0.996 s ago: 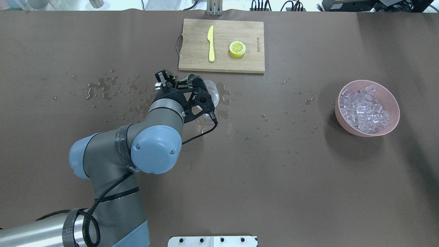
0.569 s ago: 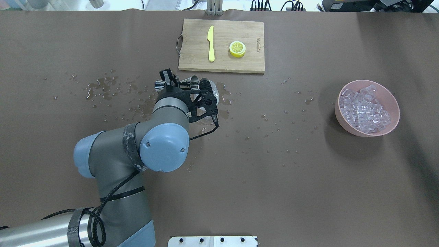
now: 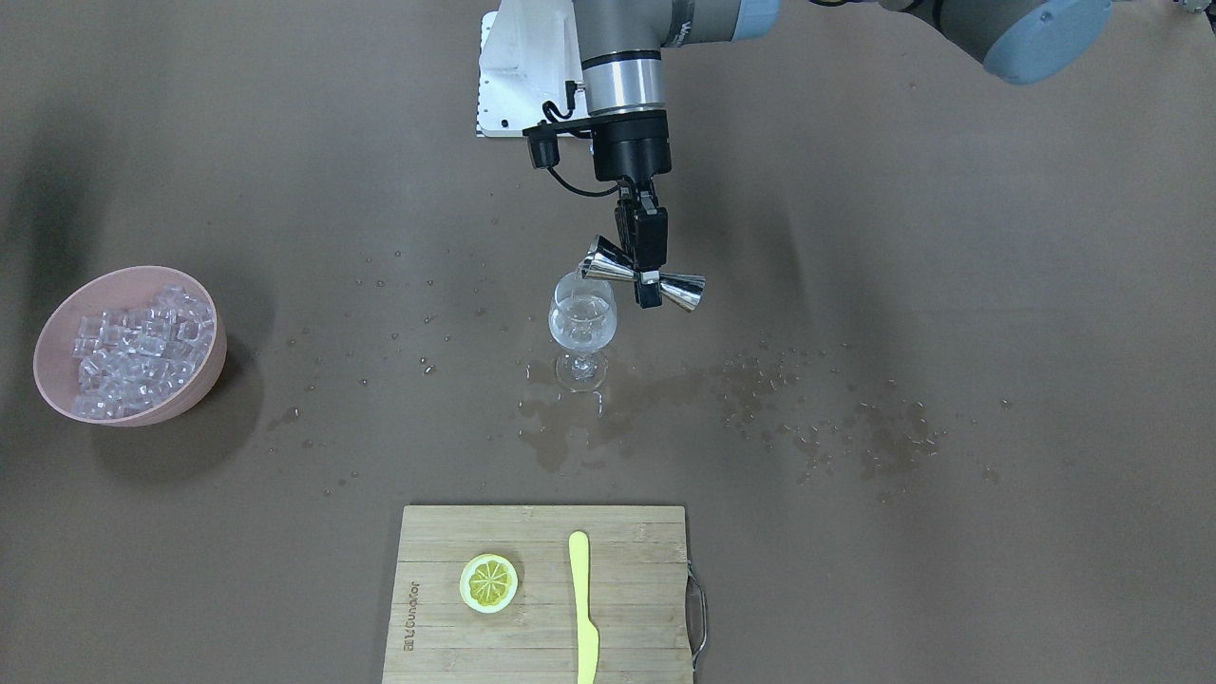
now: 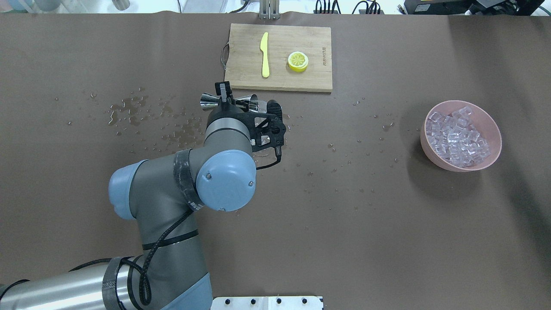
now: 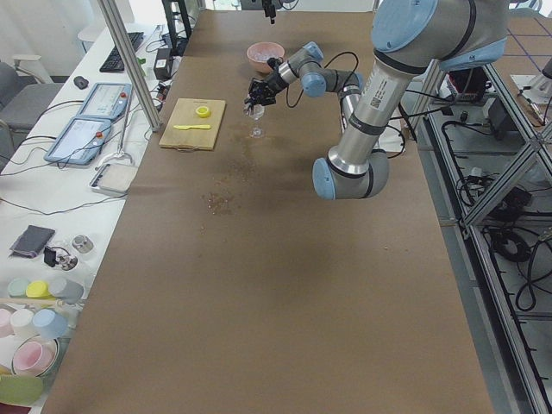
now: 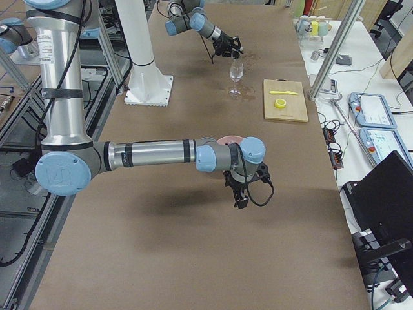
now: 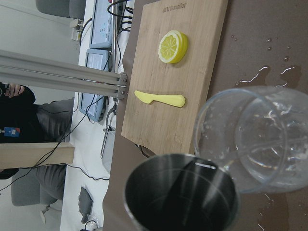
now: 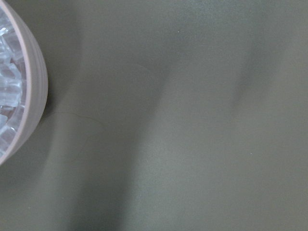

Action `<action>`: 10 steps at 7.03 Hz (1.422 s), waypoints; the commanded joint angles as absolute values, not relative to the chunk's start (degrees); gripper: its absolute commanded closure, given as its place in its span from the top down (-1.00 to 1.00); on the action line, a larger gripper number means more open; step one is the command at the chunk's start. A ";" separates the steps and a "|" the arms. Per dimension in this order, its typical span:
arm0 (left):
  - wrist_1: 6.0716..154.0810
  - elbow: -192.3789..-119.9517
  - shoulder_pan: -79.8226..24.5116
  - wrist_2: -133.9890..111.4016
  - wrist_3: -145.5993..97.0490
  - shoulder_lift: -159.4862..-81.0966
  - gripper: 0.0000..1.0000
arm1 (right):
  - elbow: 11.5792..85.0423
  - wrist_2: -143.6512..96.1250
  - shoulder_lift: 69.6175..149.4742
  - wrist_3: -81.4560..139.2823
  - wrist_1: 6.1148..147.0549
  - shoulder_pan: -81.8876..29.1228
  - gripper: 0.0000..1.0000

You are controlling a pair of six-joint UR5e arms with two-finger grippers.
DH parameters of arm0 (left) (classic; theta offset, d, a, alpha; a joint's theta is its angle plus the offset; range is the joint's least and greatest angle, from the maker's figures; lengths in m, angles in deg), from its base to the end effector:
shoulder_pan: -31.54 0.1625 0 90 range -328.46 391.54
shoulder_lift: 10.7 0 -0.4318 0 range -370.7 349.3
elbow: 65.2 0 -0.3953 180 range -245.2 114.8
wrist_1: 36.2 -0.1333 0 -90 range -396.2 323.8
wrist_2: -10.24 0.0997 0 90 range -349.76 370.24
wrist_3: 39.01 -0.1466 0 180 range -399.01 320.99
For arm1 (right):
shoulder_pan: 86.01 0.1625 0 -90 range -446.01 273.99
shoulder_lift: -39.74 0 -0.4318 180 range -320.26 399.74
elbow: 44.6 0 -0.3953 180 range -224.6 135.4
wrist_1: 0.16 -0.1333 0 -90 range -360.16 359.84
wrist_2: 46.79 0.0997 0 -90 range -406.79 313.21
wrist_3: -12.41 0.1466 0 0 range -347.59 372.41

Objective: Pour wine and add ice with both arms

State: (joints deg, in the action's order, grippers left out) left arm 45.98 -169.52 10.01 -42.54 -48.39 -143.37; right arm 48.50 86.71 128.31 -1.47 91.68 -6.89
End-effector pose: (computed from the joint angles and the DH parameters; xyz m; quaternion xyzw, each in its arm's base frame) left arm 0.5339 -0.4493 0.1494 0.4861 -0.0580 0.4382 0.7539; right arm -0.0643 -0.5064 0.6645 0.0315 -0.3698 -0.2076 0.9051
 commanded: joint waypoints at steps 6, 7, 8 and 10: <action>43.25 -166.97 9.13 -40.30 -61.31 -144.55 -1.00 | 47.60 86.72 127.28 -1.47 91.68 -7.18 1.00; 43.16 -167.06 8.95 -40.38 -63.94 -144.55 -1.00 | 47.69 86.72 127.19 -1.47 91.68 -7.18 1.00; 43.68 -167.58 8.87 -40.56 -63.36 -144.55 -1.00 | 47.60 86.72 127.02 -1.47 91.68 -7.18 1.00; 51.28 -170.47 8.25 -40.65 -45.18 -140.46 -1.00 | 47.51 86.72 127.01 -1.47 91.68 -7.26 1.00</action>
